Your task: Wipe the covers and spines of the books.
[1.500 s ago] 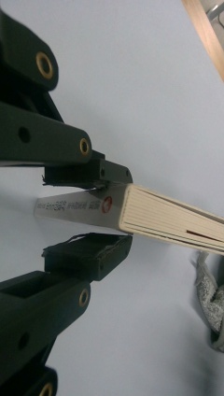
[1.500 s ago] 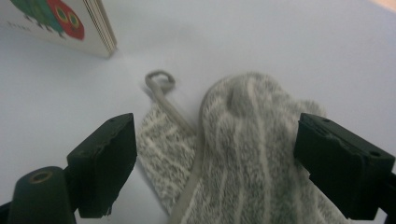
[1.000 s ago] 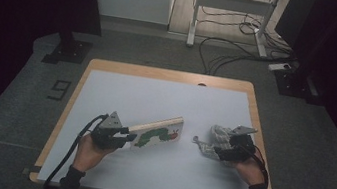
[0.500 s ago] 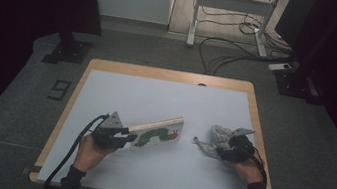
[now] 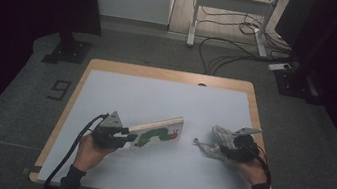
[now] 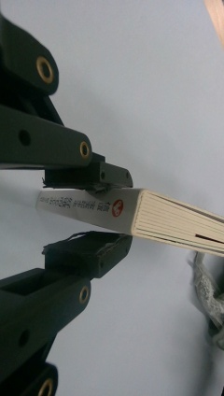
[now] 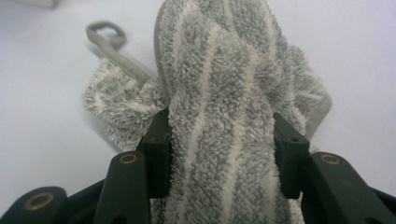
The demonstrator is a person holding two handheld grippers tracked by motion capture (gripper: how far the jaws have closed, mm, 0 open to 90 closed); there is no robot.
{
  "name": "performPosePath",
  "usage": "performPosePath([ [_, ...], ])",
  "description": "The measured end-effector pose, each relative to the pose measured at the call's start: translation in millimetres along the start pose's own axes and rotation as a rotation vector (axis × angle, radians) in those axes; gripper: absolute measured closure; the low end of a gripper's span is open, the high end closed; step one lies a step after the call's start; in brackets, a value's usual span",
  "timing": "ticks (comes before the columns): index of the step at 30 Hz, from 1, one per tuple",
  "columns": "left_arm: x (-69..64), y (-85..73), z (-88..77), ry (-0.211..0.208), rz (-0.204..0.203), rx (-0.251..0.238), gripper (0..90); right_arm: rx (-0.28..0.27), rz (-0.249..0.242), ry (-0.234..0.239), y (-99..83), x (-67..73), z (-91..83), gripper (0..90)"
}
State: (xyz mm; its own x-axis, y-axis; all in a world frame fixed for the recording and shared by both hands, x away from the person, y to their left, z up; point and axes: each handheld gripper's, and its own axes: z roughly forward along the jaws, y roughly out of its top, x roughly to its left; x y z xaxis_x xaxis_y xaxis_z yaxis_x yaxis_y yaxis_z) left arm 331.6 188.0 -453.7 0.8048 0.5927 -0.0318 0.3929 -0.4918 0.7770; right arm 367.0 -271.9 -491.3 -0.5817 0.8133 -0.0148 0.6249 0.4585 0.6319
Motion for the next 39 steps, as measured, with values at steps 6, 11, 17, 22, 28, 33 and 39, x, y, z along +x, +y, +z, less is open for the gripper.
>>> performPosePath([
  [6,0.5,0.2,-1.5,0.005,0.001,-0.002,65.7,-0.039,-0.016,0.043,1.1,4.6,-17.3,50.2],
  [11,1.5,0.4,-2.4,-0.003,-0.003,-0.003,65.6,-0.069,-0.021,0.076,2.2,11.5,-26.8,50.3],
  [17,2.2,0.6,-3.2,-0.006,-0.007,-0.003,65.5,-0.09,-0.047,0.112,5.2,21.8,-34.6,50.6],
  [22,2.5,0.6,-3.4,-0.006,-0.007,-0.011,65.3,-0.107,-0.074,0.145,8.9,31.8,-40.1,50.7],
  [28,2.7,0.7,-3.4,-0.001,-0.007,-0.012,66.1,-0.118,-0.106,0.196,13.9,46.2,-40.5,50.7],
  [33,3.0,0.8,-3.9,0.001,-0.004,-0.014,67.7,-0.117,-0.142,0.231,20.8,59.4,-34.6,50.7],
  [39,2.4,0.5,-4.2,0.006,0.009,-0.015,69.7,-0.114,-0.185,0.27,32.1,75.9,-26.7,50.7],
])
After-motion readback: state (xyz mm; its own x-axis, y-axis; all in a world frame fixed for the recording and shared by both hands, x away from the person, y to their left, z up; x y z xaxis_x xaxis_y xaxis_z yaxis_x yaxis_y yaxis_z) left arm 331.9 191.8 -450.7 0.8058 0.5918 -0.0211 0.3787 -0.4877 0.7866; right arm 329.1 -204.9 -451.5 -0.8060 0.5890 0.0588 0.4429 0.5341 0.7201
